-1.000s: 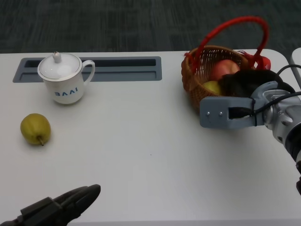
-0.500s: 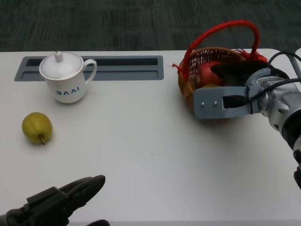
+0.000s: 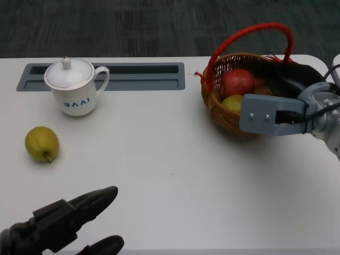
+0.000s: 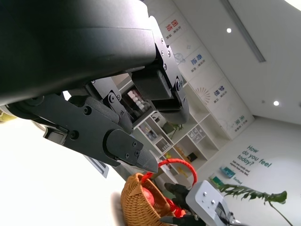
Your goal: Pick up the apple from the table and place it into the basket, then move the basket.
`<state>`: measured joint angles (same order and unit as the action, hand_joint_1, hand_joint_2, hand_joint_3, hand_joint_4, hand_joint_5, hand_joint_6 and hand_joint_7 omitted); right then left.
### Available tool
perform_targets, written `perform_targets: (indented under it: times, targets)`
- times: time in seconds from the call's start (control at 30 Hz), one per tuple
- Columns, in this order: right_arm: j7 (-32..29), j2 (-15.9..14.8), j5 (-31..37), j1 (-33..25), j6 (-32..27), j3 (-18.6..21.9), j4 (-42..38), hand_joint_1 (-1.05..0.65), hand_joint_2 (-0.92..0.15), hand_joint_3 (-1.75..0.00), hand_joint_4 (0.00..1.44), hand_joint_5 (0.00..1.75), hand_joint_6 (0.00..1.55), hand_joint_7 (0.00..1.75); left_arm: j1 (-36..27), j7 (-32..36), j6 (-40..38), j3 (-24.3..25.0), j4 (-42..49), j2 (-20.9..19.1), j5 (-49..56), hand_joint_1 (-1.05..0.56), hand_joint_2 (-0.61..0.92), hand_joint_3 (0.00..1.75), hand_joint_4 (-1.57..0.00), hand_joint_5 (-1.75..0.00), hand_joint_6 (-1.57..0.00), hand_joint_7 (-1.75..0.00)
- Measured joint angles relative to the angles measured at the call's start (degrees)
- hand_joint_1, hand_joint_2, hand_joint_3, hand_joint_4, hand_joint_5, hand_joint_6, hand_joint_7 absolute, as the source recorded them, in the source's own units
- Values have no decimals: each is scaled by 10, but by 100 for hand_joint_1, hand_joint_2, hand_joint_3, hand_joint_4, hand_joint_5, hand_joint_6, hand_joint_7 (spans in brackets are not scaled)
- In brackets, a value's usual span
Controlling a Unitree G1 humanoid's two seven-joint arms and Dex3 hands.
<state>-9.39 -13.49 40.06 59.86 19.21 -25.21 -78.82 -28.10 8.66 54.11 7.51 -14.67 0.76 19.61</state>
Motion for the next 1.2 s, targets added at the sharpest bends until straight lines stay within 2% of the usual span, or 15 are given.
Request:
perform_targets:
  times: [0.27, 0.37, 0.47, 0.57, 0.67, 0.87, 1.07, 1.2]
  targets:
    - [-24, -38, -39, -58, 130, 20, 41, -67, -75, -1, 39, 5, 37, 4, 33, -1, -7, 7, 7, -21, -12, -35, 80, 0, -101, -1, -89, 0]
    - [-49, -52, -55, -108, 214, 29, 74, -64, -77, -1, 50, 6, 46, 4, 47, -4, -14, 9, 11, -32, -24, -35, 80, 0, -101, -1, -89, 0]
    - [-66, -60, -83, -173, 323, 44, 109, -55, -80, -1, 57, 4, 52, 3, 56, -8, -19, 10, 15, -40, -36, -35, 80, 0, -101, 0, -88, 0]
    - [-38, -56, -131, -240, 429, 59, 138, -52, -81, -1, 61, 3, 56, 3, 69, -12, -22, 11, 24, -49, -50, -33, 80, 0, -101, 0, -88, 0]
    - [21, -41, -183, -288, 493, 63, 157, -51, -80, 0, 62, 2, 58, 2, 86, -18, -21, 11, 40, -59, -61, -32, 79, 0, -101, -1, -88, 0]
    - [131, 1, -264, -324, 533, 65, 172, -54, -81, 0, 65, 1, 59, 1, 105, -21, -16, 11, 63, -72, -74, -33, 79, 0, -102, -1, -88, 0]
    - [233, 40, -332, -342, 537, 66, 183, -53, -79, 0, 67, 1, 61, 1, 118, -33, -15, 10, 77, -83, -82, -31, 79, 0, -101, 0, -87, 0]
    - [275, 65, -356, -345, 536, 71, 183, -52, -79, 0, 69, 1, 63, 1, 118, -45, -14, 10, 89, -90, -98, -31, 77, 0, -99, 0, -86, 0]
